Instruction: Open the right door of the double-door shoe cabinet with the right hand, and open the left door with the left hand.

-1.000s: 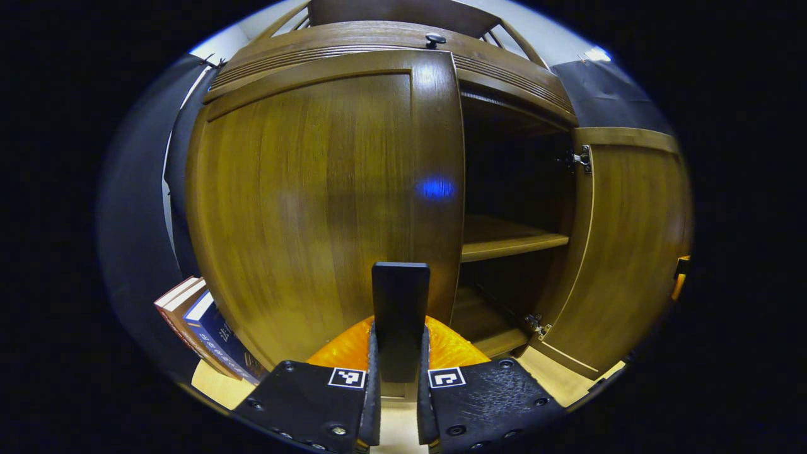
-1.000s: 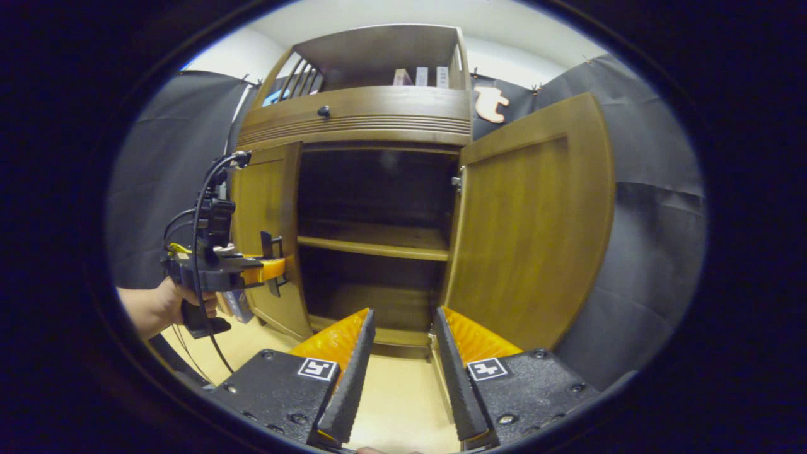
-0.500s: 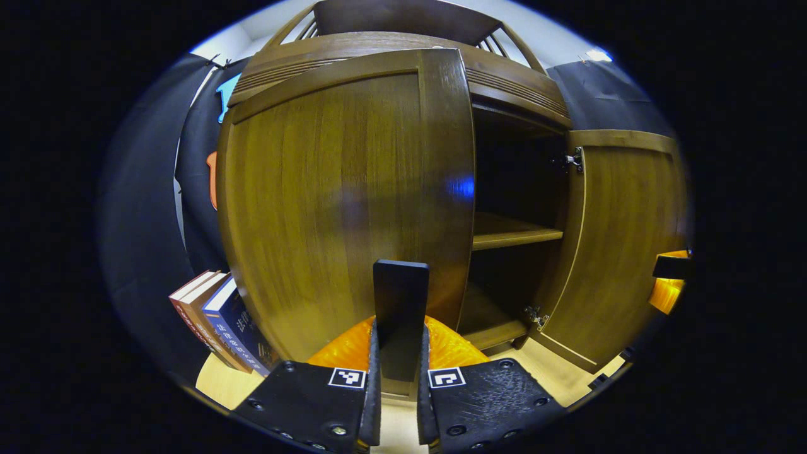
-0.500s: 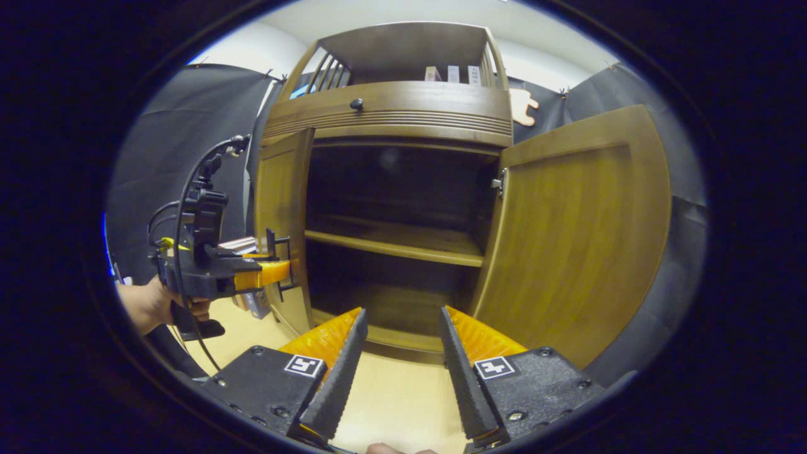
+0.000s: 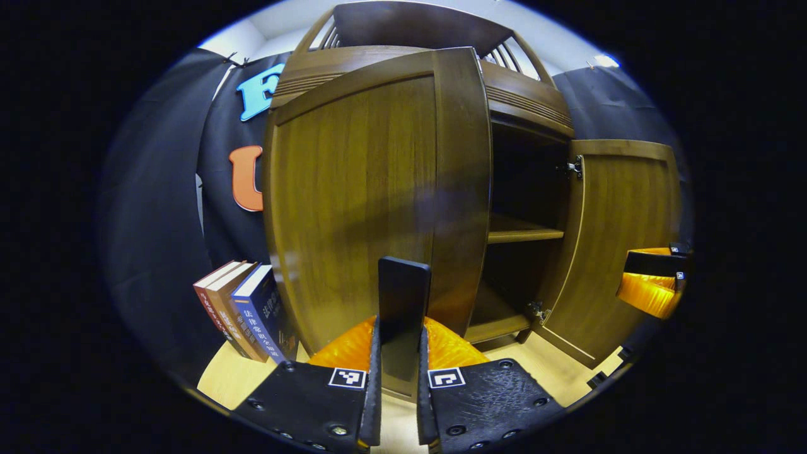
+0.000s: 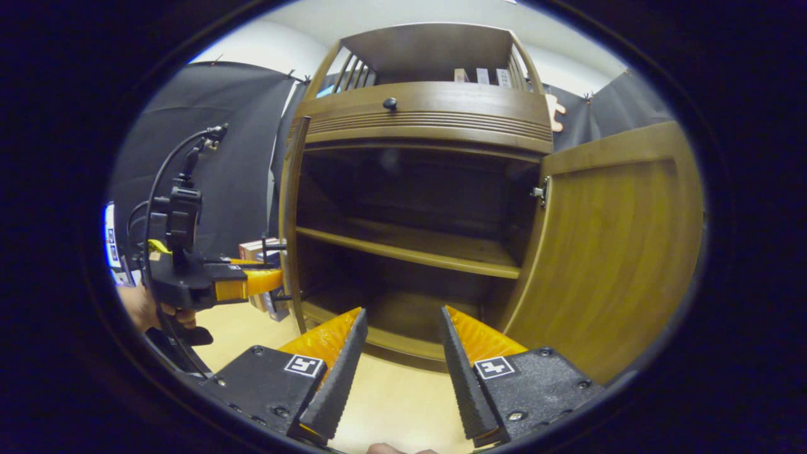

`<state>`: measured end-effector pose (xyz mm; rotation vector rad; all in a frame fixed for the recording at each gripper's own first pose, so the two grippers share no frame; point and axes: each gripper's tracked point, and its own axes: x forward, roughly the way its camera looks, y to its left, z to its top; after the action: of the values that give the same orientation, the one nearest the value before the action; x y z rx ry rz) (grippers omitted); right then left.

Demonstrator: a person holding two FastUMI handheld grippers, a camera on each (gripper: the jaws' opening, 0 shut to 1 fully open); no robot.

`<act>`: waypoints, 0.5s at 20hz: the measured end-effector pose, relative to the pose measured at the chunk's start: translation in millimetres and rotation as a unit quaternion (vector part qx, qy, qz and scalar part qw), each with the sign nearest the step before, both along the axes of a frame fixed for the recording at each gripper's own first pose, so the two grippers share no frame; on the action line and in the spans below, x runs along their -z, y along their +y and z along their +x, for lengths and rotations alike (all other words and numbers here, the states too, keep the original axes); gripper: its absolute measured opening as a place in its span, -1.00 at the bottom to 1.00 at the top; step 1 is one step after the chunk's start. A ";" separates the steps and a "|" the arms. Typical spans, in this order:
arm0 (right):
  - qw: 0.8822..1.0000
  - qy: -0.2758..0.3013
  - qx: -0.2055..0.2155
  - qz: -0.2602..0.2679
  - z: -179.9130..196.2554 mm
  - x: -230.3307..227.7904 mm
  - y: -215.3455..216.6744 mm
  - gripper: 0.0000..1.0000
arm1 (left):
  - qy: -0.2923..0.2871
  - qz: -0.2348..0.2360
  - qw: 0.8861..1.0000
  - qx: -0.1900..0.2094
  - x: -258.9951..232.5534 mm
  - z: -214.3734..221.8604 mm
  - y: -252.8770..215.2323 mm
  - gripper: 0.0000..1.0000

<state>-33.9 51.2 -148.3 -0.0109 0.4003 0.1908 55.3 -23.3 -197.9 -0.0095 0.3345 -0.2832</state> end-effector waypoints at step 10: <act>1.000 0.009 -0.027 0.010 11.9 8.7 17.4 0.49 | -0.011 0.005 0.999 -0.033 -2.2 -24.1 37.6 -0.58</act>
<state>-22.0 68.5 -157.0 -0.0006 0.4169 0.2479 31.2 14.3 -195.8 -0.0075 0.3129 -0.2167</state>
